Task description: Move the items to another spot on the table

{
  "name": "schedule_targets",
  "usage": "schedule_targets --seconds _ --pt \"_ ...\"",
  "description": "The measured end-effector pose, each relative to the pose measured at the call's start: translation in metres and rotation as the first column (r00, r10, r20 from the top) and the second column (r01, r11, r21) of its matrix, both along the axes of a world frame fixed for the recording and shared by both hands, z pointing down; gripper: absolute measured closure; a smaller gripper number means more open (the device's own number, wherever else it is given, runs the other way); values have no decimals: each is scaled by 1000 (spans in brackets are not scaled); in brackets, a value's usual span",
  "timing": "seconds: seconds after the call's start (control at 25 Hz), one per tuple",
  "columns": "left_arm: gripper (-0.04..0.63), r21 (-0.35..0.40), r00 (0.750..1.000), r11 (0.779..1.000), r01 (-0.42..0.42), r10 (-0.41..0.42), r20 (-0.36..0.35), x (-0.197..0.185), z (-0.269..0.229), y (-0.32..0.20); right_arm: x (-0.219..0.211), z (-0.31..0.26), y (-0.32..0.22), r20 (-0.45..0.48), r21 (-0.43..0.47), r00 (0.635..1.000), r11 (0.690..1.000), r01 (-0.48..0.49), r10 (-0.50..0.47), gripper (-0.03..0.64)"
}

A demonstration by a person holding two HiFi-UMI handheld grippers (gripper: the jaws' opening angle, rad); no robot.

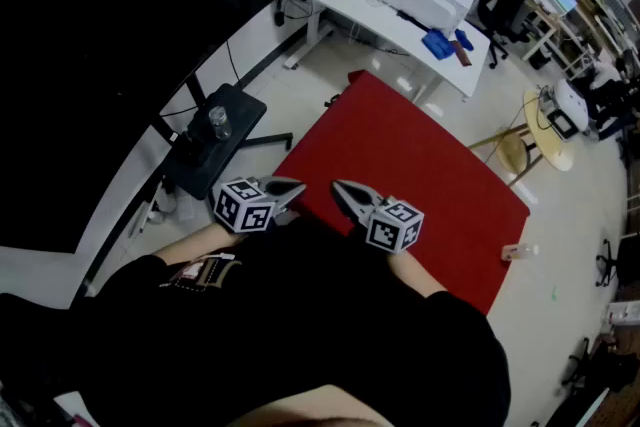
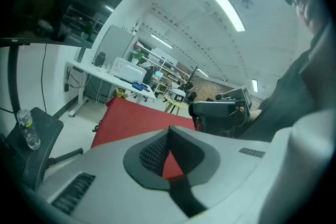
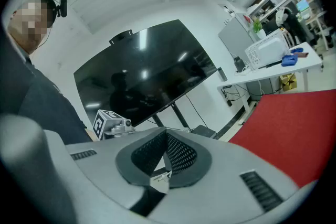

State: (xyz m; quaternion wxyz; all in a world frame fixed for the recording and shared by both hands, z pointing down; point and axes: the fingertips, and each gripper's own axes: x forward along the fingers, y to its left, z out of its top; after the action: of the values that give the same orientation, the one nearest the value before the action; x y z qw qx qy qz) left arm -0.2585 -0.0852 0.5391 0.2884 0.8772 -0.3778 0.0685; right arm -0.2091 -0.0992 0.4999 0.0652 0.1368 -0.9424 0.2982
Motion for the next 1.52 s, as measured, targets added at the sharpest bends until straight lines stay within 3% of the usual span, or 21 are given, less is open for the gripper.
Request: schedule_targets --seconds 0.44,0.56,0.68,0.84,0.96,1.16,1.32,1.44,1.52 --pt "604 -46 999 998 -37 36 -22 -45 20 2 -44 14 1 -21 -21 999 999 -42 42 629" --pt "604 -58 998 996 -64 63 -23 -39 27 -1 -34 17 -3 -35 -10 997 997 -75 75 629" --pt "604 -56 995 993 -104 103 -14 -11 29 -5 2 18 -11 -38 -6 990 991 -134 134 629" --pt "604 -33 988 987 -156 156 11 51 23 -10 84 18 -14 -57 29 975 976 -214 216 629" --pt "604 -24 983 984 -179 180 27 120 22 -15 171 22 -11 -67 48 960 962 -269 272 629" --pt "604 -49 977 976 -211 211 -18 296 32 -6 352 33 8 -116 65 940 947 -314 320 629" --pt "604 -34 949 949 -315 315 0 422 27 9 470 40 18 -189 100 916 935 -341 354 627" --pt "604 -11 927 928 -374 374 18 478 22 10 538 49 19 -213 125 870 896 -427 445 626" --pt "604 3 906 907 -422 422 22 505 21 12 579 53 18 -220 150 819 848 -508 530 626"
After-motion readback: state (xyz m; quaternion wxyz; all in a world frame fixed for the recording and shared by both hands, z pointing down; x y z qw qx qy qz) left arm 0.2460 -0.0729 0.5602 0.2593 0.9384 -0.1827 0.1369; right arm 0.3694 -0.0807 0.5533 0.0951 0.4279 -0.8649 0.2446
